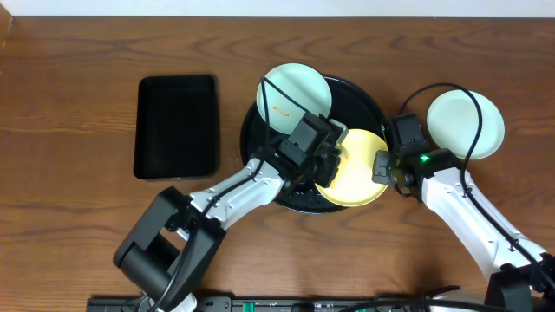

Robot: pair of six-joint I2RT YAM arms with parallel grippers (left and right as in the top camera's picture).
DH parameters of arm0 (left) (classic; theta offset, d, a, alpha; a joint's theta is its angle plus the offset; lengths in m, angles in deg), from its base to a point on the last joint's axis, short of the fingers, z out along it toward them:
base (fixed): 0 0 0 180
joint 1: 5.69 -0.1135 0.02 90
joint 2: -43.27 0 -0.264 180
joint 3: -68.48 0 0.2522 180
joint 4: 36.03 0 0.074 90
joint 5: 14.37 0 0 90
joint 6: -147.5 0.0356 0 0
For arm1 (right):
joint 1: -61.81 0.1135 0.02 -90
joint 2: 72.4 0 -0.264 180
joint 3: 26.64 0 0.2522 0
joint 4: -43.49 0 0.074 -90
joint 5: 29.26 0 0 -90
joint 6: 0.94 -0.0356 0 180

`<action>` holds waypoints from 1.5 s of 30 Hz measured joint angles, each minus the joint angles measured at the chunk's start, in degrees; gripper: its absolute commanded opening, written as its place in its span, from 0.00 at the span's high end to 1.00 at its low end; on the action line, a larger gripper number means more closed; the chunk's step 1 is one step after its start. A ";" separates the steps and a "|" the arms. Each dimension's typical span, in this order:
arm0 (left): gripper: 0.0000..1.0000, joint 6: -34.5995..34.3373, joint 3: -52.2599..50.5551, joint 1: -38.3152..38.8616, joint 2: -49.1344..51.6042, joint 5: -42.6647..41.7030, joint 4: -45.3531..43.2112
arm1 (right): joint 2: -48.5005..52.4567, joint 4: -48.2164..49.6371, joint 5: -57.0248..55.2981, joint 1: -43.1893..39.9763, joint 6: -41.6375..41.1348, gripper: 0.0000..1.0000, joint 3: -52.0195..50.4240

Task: Clean dirty plates on tray and stack at the side
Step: 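Scrub the yellow plate surface with the sponge in the left gripper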

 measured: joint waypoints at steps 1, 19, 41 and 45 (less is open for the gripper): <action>0.92 0.00 0.00 0.04 0.35 0.00 -0.44 | 0.00 0.00 0.00 0.00 0.00 0.99 0.00; 0.92 0.83 0.00 0.09 3.21 0.00 -4.22 | 0.00 -0.02 -0.02 0.00 0.00 0.99 0.00; 0.92 0.83 0.00 1.20 5.51 -0.02 -6.21 | 0.00 -0.68 -0.02 0.00 0.00 0.99 0.00; 0.92 0.83 0.00 1.20 5.51 -0.02 -6.23 | 0.00 -0.66 -0.02 0.00 0.00 0.99 0.00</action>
